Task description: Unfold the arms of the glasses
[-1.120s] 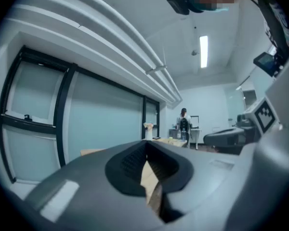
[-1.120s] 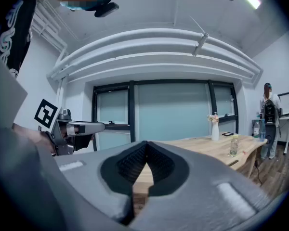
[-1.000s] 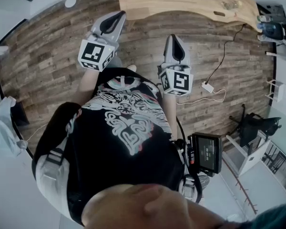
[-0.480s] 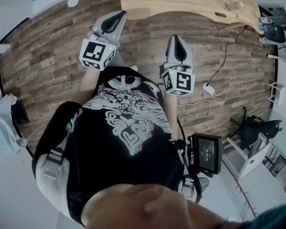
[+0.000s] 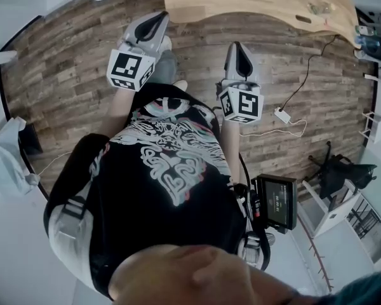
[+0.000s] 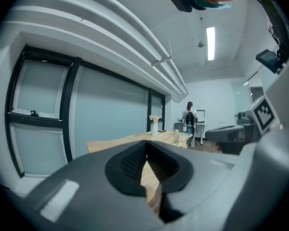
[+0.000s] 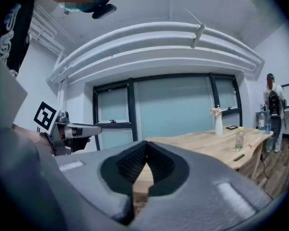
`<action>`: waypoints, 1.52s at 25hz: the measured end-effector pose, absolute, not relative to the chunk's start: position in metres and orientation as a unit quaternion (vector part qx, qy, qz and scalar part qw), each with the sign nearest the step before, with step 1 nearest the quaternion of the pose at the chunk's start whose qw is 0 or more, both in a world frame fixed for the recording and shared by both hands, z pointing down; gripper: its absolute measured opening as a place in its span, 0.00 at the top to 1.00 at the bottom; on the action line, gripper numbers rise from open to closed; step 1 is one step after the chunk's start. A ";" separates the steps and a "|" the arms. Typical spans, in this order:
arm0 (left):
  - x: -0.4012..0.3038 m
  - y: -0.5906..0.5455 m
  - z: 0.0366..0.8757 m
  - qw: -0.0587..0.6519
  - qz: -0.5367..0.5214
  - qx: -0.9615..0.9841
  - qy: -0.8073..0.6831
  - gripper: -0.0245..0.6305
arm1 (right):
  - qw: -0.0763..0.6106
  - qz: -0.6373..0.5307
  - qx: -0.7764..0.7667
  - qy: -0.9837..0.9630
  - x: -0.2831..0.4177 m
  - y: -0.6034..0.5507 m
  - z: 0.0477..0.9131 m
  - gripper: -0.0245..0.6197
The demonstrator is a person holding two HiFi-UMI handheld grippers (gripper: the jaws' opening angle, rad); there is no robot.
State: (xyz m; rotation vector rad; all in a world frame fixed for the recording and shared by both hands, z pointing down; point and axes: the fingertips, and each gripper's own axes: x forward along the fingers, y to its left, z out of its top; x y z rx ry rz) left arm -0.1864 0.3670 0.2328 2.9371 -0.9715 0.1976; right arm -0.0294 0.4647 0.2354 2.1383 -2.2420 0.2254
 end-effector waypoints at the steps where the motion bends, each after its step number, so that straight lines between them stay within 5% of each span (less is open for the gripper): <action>1: -0.185 0.360 0.235 0.023 0.065 0.947 -0.315 0.98 | 0.018 0.076 0.688 -0.722 -0.027 0.457 0.238 0.96; 21: -0.072 0.088 0.280 0.035 0.112 0.964 -0.237 0.98 | 0.070 0.137 0.695 -0.703 0.070 0.182 0.292 0.96; 38: -0.028 -0.005 0.332 0.086 0.149 0.957 -0.235 0.98 | 0.131 0.166 0.667 -0.715 0.106 0.094 0.341 0.96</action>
